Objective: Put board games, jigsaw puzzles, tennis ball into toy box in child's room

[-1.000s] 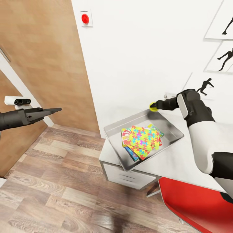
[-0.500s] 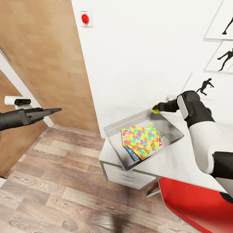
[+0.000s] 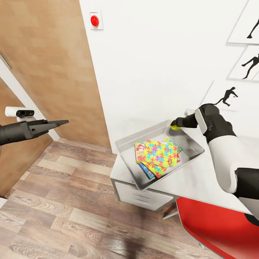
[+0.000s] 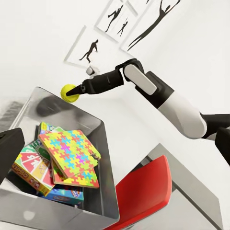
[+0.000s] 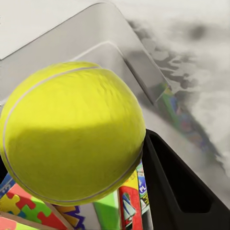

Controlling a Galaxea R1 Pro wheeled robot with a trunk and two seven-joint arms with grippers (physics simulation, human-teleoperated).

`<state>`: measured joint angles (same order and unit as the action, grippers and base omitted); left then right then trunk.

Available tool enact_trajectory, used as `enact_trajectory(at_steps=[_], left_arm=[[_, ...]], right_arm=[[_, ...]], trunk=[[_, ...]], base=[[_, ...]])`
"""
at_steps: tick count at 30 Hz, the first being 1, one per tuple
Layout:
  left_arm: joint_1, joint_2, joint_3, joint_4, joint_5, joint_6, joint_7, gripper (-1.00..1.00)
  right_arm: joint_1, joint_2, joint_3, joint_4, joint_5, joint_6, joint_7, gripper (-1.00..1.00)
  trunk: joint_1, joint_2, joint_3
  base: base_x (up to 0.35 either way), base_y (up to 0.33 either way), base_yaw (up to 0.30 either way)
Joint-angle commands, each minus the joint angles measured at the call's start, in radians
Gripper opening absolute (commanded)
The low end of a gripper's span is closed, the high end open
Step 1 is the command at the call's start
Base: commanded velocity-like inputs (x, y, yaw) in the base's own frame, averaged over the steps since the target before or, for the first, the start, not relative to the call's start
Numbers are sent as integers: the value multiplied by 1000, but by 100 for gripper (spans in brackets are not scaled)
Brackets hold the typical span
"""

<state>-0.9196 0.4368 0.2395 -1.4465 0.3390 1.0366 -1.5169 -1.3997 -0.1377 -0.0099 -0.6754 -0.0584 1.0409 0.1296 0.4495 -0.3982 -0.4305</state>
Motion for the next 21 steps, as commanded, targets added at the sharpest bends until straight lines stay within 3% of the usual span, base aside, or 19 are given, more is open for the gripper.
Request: enact_trajectory(at_steps=[1,15,21], left_arm=[[-1,0,0,0,0,11,-3,100],[-1,0,0,0,1,11,-3,100],[-1,0,0,0,2,11,-3,100]], right_arm=[[-1,1,-1,0,-8,4,-4,-100],[-1,6,-2,2,-8,1,-12,-100],[-1,8,0,2,-9,-34,-14,-100]], trunk=[[1,-2,-2],[1,-2,-4],[1,-2,-6]], base=[[0,0,0],[0,0,0],[0,0,0]])
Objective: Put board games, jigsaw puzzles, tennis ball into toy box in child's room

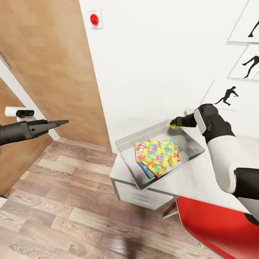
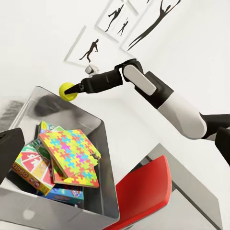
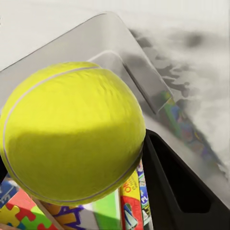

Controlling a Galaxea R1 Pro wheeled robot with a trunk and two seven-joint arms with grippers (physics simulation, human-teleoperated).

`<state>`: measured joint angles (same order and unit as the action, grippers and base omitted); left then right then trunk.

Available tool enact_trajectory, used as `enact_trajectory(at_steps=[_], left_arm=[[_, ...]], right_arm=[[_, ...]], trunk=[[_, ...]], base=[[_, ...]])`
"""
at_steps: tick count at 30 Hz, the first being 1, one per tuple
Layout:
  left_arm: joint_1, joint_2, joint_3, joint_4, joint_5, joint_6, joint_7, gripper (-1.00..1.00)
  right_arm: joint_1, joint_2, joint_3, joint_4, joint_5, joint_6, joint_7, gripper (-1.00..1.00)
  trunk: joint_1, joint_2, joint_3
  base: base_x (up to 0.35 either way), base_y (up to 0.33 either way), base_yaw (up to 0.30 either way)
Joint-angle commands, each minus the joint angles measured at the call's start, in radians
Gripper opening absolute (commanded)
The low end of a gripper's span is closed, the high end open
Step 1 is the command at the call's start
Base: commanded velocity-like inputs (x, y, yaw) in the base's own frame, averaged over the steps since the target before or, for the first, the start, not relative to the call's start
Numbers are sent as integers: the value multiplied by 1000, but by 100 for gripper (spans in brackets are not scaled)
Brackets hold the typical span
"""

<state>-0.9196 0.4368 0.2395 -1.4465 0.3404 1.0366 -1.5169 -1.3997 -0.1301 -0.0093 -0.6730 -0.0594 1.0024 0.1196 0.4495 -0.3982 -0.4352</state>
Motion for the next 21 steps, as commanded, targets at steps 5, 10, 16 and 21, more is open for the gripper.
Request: enact_trajectory(at_steps=[5,10,16,21], left_arm=[[-1,1,1,0,0,11,-3,100],[-1,0,0,0,0,11,-3,100],[-1,1,1,0,-1,11,-3,100],[-1,0,1,0,0,11,-3,100]], right_arm=[[-1,2,-1,0,-8,-3,-4,-100],[-1,4,-1,0,-8,-5,-3,-100],[-1,3,-2,0,-9,-5,-3,-100],[-1,3,-2,0,-9,-5,-3,-100]], trunk=[[1,-2,-4],[1,-2,-4],[1,-2,-4],[1,-2,-4]], base=[[0,0,0],[-1,0,0],[-59,67,0],[-44,46,0]])
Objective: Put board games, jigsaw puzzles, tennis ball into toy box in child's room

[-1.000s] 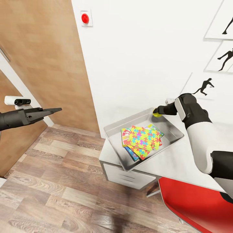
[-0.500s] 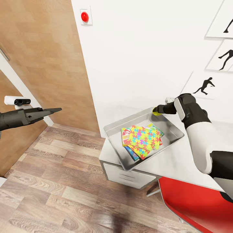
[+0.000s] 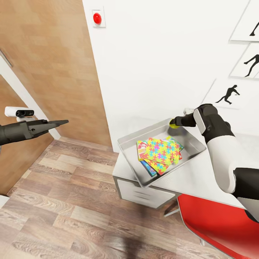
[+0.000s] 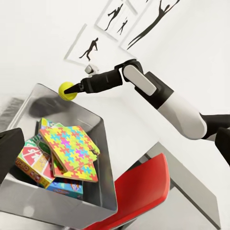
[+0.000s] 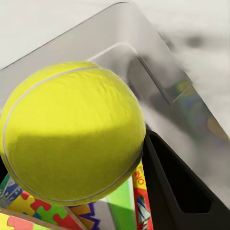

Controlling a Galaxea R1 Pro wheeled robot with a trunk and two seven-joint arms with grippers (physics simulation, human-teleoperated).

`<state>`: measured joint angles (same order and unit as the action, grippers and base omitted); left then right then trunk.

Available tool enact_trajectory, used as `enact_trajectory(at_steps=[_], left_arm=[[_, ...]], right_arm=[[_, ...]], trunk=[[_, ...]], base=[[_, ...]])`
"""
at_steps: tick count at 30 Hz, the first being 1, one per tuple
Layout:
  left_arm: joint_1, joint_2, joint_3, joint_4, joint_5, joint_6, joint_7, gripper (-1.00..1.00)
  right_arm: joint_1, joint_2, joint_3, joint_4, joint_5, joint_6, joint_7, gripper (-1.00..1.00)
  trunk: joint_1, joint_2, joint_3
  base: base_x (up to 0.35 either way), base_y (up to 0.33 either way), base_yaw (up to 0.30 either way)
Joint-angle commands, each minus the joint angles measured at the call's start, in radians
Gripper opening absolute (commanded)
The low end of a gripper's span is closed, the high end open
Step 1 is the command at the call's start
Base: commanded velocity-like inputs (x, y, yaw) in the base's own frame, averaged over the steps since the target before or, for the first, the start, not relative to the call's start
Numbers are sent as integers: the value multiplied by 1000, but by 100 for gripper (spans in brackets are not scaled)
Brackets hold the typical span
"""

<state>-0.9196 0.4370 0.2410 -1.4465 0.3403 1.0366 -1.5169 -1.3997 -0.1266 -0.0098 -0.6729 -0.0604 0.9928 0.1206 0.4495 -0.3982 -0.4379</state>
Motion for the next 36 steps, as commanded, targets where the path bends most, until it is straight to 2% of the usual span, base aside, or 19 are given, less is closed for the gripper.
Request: enact_trajectory(at_steps=[1,15,16,36], left_arm=[[-1,1,0,0,0,11,-4,100],[-1,1,0,0,0,11,-4,100],[-1,1,0,0,0,11,-4,100],[-1,2,1,0,0,11,-3,100]], right_arm=[[-1,0,-2,0,-8,4,-4,-100],[-1,-1,-2,0,-8,6,-4,-100],[-1,-1,-1,0,-8,6,-4,100],[-1,-7,-2,-1,-9,6,1,100]], trunk=[[1,-2,-2],[1,-2,-2],[1,-2,-2],[1,-2,-2]], base=[[-12,13,0],[-2,2,0],[0,0,0],[0,0,0]])
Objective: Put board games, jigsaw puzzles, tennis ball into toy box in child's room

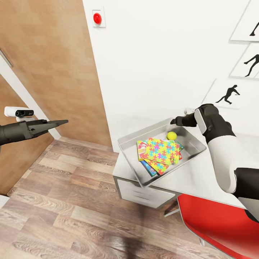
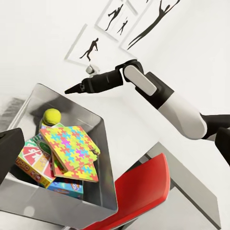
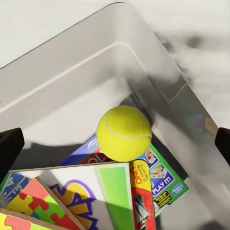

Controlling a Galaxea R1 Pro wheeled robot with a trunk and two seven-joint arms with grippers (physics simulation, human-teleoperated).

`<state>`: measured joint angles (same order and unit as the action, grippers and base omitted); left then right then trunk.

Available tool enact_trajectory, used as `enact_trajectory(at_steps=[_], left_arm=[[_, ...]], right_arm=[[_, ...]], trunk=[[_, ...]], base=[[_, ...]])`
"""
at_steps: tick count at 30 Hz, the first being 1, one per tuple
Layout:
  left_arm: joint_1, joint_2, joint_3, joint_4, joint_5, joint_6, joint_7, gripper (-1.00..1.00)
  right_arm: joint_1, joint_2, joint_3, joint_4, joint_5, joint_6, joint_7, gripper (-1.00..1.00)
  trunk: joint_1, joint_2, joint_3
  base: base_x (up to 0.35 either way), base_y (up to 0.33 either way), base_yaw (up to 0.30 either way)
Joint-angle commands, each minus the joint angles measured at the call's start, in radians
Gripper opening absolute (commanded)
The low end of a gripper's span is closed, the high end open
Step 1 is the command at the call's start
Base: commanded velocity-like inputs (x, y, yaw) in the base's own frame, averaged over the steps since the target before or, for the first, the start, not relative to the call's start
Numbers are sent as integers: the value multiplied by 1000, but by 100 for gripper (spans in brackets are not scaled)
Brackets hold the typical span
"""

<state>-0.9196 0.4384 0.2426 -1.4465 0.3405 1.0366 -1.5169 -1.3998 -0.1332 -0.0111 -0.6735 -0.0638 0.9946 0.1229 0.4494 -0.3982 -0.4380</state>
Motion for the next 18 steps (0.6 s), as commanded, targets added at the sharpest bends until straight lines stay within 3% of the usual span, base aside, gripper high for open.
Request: enact_trajectory(at_steps=[1,12,18], left_arm=[[-1,0,0,0,0,11,-3,100],[-1,3,0,0,0,11,-3,100],[-1,33,-1,4,3,11,-3,100]], right_arm=[[-1,0,-1,-1,-6,4,-1,100],[-3,-5,-15,-21,-22,20,17,100],[-3,-9,-15,-120,-27,53,134,100]], trunk=[[1,-2,-2],[1,-2,13],[1,-2,22]], base=[[0,0,0],[-21,18,0],[-3,3,0]])
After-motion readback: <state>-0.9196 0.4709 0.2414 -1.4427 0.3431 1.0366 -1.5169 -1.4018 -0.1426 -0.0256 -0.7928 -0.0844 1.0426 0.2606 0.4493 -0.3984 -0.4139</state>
